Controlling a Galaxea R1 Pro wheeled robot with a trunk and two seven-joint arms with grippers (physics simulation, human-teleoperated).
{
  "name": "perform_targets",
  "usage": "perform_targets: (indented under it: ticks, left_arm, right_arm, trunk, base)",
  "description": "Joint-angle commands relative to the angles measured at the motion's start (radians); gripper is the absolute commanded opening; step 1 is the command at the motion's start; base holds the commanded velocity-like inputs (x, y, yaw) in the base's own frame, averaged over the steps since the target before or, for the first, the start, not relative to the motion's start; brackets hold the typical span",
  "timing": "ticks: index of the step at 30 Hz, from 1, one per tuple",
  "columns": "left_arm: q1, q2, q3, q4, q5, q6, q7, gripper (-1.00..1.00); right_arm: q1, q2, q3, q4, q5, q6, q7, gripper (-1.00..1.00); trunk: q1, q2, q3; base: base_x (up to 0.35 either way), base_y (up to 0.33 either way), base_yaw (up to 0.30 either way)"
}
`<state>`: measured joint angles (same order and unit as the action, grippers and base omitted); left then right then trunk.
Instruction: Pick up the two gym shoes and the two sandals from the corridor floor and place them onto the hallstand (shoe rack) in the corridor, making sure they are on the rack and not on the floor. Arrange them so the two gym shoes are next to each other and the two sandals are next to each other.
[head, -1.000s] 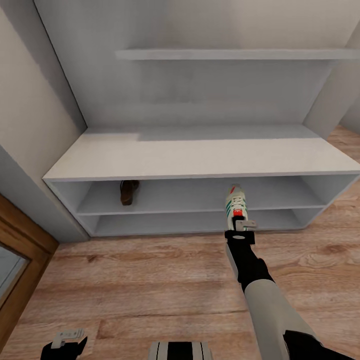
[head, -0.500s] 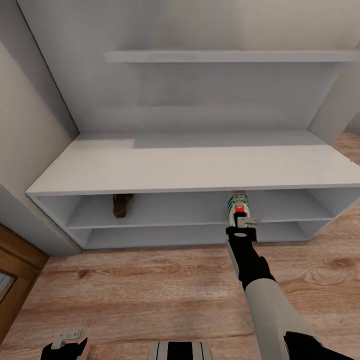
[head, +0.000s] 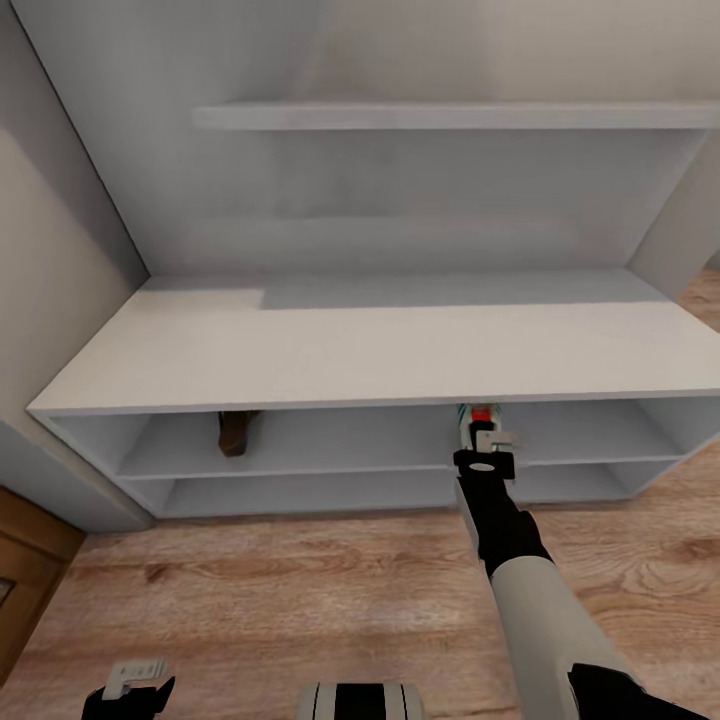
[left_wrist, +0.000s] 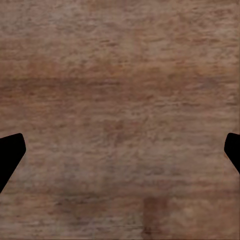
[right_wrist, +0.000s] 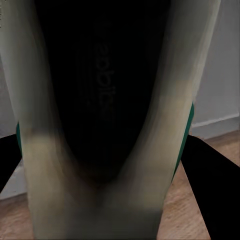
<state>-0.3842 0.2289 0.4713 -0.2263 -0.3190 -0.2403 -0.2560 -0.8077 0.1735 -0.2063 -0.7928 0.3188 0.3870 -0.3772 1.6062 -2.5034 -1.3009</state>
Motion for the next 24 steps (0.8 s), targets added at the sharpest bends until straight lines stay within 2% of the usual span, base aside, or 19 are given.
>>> perform_targets:
  ticks: [1,9,18,24]
  left_arm:
    - [-0.001,0.000,0.009,0.001,-0.009,-0.004,-0.005,1.00]
    - [-0.001,0.001,0.009,0.001,-0.009,-0.004,-0.005,1.00]
    - [-0.001,0.000,0.009,0.002,-0.009,-0.004,-0.005,1.00]
    - [-0.001,0.001,0.009,0.002,-0.009,-0.004,-0.005,1.00]
  right_arm:
    - [0.000,0.001,-0.002,0.009,-0.003,0.004,0.003,-1.00]
    - [0.000,0.001,-0.001,0.009,-0.003,0.004,0.003,-1.00]
    - [0.000,0.001,-0.002,0.009,-0.003,0.004,0.003,-1.00]
    - [0.000,0.001,-0.001,0.008,-0.003,0.004,0.003,-1.00]
  trunk:
    - [0.001,0.000,-0.001]
    - [0.001,0.000,-0.001]
    - [0.001,0.000,-0.001]
    - [0.001,0.000,-0.001]
  base:
    - [0.204,0.000,0.000]
    - [0.085,0.000,0.000]
    - [0.251,0.000,0.000]
    - [0.051,0.000,0.000]
